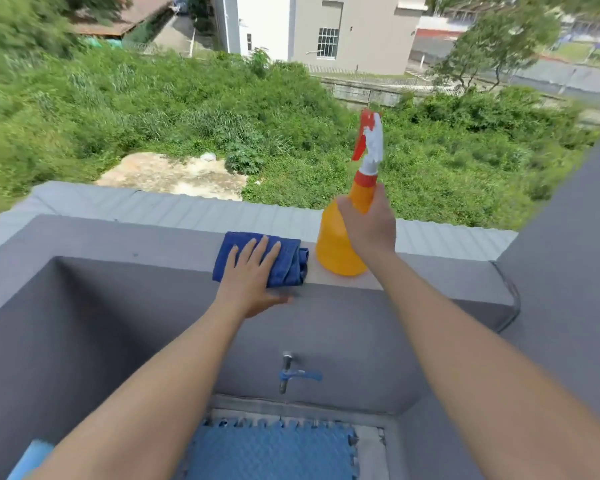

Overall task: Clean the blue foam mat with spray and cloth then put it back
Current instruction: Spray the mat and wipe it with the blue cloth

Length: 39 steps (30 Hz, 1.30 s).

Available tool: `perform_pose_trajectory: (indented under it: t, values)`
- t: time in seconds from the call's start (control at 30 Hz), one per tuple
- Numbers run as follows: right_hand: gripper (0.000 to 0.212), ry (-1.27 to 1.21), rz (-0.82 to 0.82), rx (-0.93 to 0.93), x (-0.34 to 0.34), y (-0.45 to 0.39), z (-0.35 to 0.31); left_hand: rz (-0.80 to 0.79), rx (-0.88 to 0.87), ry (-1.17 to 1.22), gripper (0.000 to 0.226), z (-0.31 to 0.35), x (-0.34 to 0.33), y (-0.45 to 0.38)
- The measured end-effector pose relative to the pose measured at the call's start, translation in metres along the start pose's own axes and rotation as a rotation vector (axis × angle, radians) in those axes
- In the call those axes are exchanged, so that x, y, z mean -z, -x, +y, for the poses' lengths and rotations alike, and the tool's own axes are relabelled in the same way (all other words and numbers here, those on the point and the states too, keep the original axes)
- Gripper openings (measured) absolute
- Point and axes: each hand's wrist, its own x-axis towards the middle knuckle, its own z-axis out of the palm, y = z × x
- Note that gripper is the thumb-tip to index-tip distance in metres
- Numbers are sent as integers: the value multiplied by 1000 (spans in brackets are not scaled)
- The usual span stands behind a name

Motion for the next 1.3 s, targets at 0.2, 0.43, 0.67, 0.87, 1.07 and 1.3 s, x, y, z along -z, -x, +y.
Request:
perform_pose_trajectory:
  t: [0.2, 0.43, 0.67, 0.87, 1.07, 1.3]
  values:
    - [39, 38, 150, 41, -14, -1, 7, 51, -25, -26, 92, -4, -7, -2]
    - [41, 73, 80, -58, 1, 16, -9, 236, 42, -174, 45, 29, 1, 25]
    - [10, 93, 210, 80, 40, 128, -9, 258, 225, 596, 27, 9, -22, 140]
    - [41, -95, 73, 17, 17, 277, 80, 60, 443, 728, 37, -39, -151, 285]
    - [48, -183, -63, -234, -78, 433, 263, -3, 573, 646, 37, -83, -370, 405]
    - [26, 23, -147, -446, -180, 574, 475, -51, 428, 487, 68, -124, -621, 496]
